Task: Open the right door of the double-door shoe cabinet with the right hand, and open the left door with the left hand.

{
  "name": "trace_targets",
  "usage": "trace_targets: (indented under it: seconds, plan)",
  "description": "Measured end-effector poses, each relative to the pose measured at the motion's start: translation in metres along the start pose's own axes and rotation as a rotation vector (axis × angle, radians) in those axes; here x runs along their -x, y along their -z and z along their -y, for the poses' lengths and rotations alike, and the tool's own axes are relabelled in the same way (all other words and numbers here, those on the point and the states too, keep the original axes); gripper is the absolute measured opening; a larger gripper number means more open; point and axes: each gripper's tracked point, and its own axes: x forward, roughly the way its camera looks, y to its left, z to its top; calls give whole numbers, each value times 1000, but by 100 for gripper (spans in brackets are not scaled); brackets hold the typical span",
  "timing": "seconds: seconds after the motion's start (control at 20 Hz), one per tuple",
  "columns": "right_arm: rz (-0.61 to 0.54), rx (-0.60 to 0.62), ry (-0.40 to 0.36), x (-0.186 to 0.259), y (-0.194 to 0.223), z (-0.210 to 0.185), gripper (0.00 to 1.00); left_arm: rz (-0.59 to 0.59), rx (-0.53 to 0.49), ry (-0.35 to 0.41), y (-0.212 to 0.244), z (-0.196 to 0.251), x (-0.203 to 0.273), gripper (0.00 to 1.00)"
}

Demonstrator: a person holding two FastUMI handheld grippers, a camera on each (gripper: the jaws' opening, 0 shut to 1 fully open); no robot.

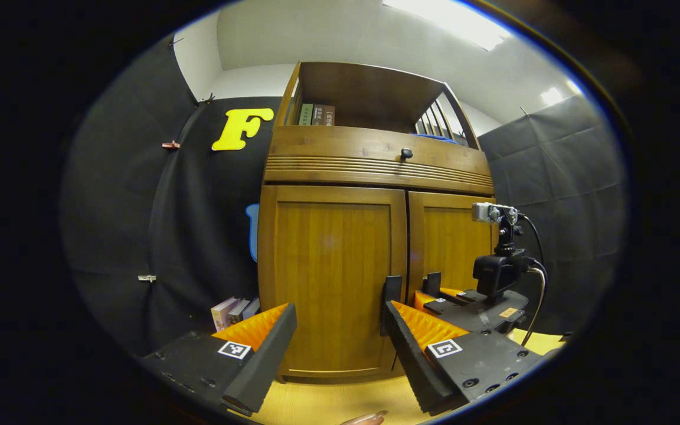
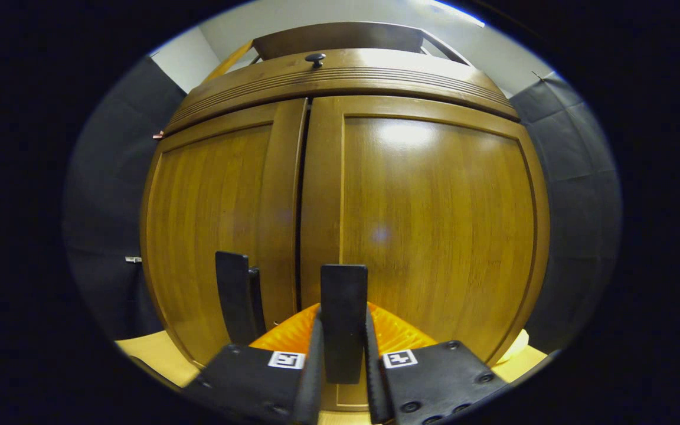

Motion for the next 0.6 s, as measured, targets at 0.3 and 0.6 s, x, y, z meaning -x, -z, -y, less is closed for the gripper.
trace_targets:
  seconds: [0.3, 0.6]
  plan:
    - [-23, 0, -5, 7, 1, 1, 21, 9, 8, -14, -2, -8, 9, 93]
    - [-29, -6, -54, 42, -4, 4, 21, -6, 37, 4, 2, 1, 12, 92]
